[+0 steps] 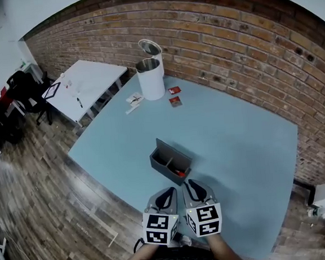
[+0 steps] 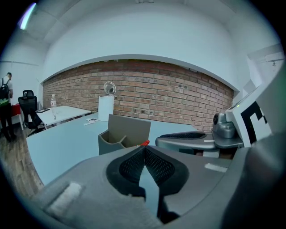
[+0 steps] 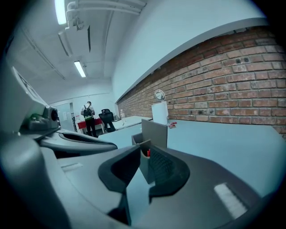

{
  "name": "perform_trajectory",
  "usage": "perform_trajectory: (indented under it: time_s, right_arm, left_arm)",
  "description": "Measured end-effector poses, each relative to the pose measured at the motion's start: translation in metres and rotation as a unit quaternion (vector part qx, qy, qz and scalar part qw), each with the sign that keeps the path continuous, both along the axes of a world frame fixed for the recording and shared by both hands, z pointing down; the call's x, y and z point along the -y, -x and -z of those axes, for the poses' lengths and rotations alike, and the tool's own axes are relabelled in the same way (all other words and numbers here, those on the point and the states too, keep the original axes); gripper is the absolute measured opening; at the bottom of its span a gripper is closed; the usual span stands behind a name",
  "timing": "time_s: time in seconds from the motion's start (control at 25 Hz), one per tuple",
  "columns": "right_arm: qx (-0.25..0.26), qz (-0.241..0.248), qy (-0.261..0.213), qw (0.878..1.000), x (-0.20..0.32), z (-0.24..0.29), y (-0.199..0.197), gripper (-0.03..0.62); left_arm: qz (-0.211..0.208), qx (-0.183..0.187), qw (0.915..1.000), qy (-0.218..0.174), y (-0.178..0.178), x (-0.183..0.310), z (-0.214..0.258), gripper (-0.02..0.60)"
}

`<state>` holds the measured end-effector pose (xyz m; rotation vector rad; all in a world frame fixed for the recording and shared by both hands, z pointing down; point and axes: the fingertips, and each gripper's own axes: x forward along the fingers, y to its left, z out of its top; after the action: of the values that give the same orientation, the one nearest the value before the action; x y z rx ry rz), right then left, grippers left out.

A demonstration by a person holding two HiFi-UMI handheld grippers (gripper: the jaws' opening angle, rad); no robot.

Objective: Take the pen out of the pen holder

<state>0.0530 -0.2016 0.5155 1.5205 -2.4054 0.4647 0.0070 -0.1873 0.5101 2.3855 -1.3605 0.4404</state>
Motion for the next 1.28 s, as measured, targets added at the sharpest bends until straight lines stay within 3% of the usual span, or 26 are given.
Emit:
perform_trajectory:
  time_s: [0.76,1.28]
  right_arm:
    - [-0.014,-0.075,0.048,0.996,0.035,-0.029,0.003,0.080]
    - [-0.013,-0.092,0.047,0.995,0.042,-0.032,0.009,0.058]
  left_arm:
    - [-0.086,-0.018,0.9960,0.018,0.006,0.047,-0.012,-0.006]
    - [-0.103,-0.027,0.9941,0.019,0.014,0.059,-0.013,-0.006]
